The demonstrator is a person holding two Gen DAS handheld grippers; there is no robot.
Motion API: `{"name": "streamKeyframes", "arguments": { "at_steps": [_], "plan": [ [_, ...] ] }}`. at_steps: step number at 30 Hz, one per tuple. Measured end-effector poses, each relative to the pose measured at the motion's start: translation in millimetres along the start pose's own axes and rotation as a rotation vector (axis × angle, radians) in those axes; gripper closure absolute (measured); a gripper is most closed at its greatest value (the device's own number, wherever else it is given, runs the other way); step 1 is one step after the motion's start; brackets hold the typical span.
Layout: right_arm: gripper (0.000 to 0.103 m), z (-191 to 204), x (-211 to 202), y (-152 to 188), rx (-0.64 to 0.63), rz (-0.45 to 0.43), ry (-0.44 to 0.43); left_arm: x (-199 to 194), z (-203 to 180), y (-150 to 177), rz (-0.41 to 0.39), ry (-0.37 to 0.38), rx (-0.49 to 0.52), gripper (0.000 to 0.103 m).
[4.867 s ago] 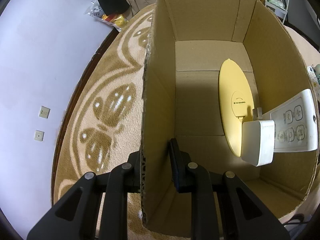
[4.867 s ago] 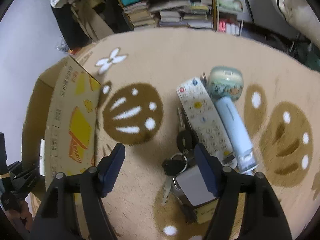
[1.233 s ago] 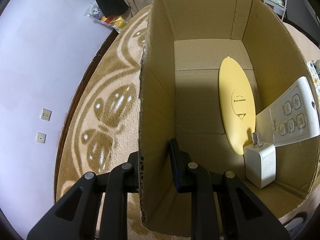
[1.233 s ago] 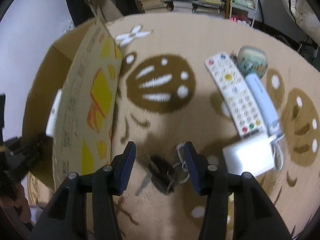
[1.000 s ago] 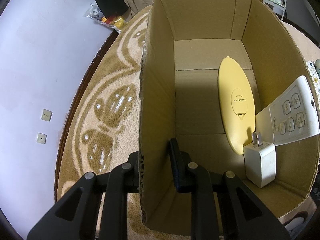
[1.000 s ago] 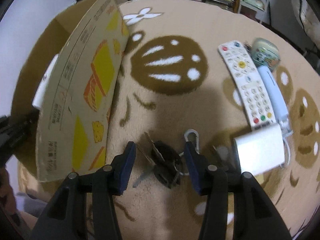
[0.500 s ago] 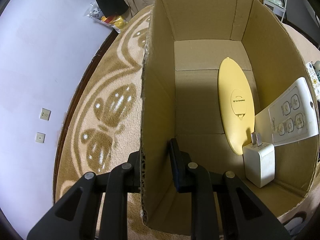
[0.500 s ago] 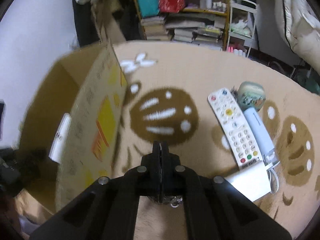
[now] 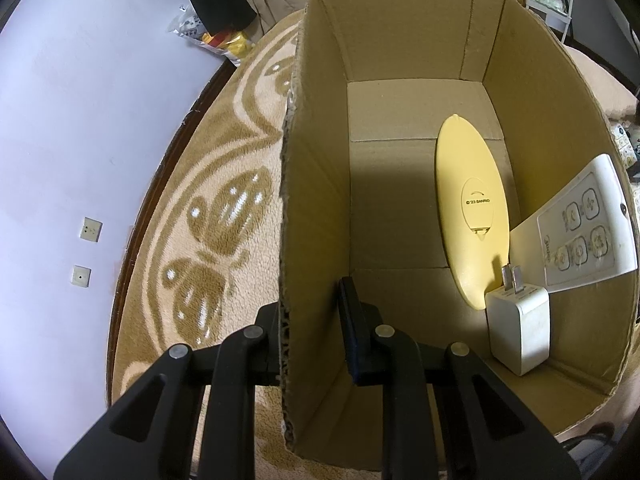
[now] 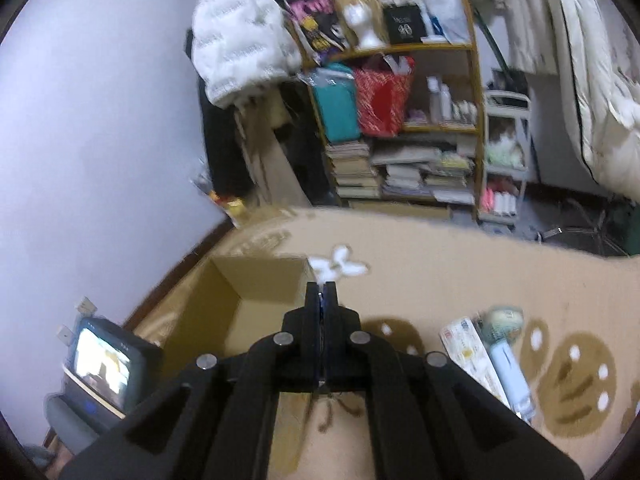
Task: Organize rigid objects
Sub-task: 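Carry the key bunch into the box with the right tool and release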
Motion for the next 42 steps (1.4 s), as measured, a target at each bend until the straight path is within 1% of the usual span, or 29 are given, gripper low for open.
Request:
{"name": "streamKeyframes", "arguments": {
  "at_steps": [4, 9, 12, 15, 18, 21, 24, 27, 29, 33, 35, 36, 37, 38, 39, 40, 41, 42],
  "plan": [
    [0.101, 27.1, -3.1, -17.1, -0.048, -0.032, -0.038, -0.3, 0.7, -0.2, 0.001, 0.001, -0.002, 0.083],
    [0.101, 59.2, -8.4, -28.0, -0.111, -0.065, -0.075, -0.2, 0.9, -0.3, 0.001, 0.001, -0.003, 0.083],
    [0.101, 73.6, -12.1, -37.2, -0.107, -0.086, -0.104, -0.3, 1.9, -0.6, 0.002, 0.003, -0.005, 0.083],
    [0.101, 79.1, -8.9, -39.6, -0.109, -0.089, -0.093, -0.1, 3.2, -0.6, 0.004, 0.009, -0.011, 0.083],
    [0.101, 78.5, 7.5, -25.9, -0.104, -0.036, -0.099, 0.3, 5.2, -0.2, 0.005, 0.015, -0.015, 0.082],
    [0.101, 69.5, 23.9, -10.4, -0.094, 0.017, -0.087, 0.5, 5.8, 0.1, 0.005, 0.015, -0.014, 0.082],
    [0.101, 58.1, 43.9, 8.3, -0.061, 0.095, -0.09, 1.2, 6.4, 0.3, 0.004, 0.013, -0.013, 0.082],
    [0.1, 50.4, 56.6, 24.8, -0.059, 0.155, -0.083, 1.6, 6.5, 0.4, 0.004, 0.013, -0.013, 0.082],
    [0.1, 46.8, 60.4, 33.2, -0.07, 0.178, -0.07, 1.6, 6.2, 0.2, 0.004, 0.014, -0.012, 0.082],
    [0.1, 40.3, 55.8, 36.3, -0.072, 0.19, -0.063, 2.7, 6.0, 0.8, 0.004, 0.014, -0.011, 0.082],
    [0.094, 35.1, 51.6, 35.7, -0.067, 0.195, -0.059, 2.9, 6.2, 0.8, 0.004, 0.013, -0.01, 0.082],
    [0.088, 31.2, 48.2, 34.8, -0.064, 0.194, -0.053, 3.1, 6.1, 1.0, 0.003, 0.012, -0.01, 0.082],
    [0.078, 26.8, 45.3, 32.9, -0.064, 0.192, -0.041, 3.6, 6.2, 1.4, 0.003, 0.012, -0.009, 0.082],
    [0.071, 20.1, 41.3, 31.5, -0.067, 0.188, -0.021, 3.8, 6.2, 1.4, 0.002, 0.011, -0.009, 0.082],
    [0.055, 15.3, 38.8, 30.5, -0.069, 0.186, -0.005, 3.4, 6.1, 1.8, 0.002, 0.011, -0.008, 0.082],
    [0.041, 8.2, 35.9, 29.5, -0.073, 0.189, 0.026, 3.6, 6.1, 2.0, 0.002, 0.011, -0.009, 0.082],
    [0.037, -3.4, 30.6, 27.7, -0.07, 0.183, 0.074, 3.6, 6.0, 1.9, 0.002, 0.012, -0.009, 0.082],
    [0.03, -9.5, 27.2, 26.8, -0.064, 0.179, 0.093, 4.2, 6.2, 2.2, 0.002, 0.013, -0.01, 0.082]
  ]
}}
Point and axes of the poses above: each gripper's, at about its wrist camera, not at the fingertips, and x roughly the way its jaws point, z to its left, y to its underside, the point moved 9 cm from there along x, roughly the way its jaws point, and after that the axes turned 1 degree about -x, right-handed, at the moved point
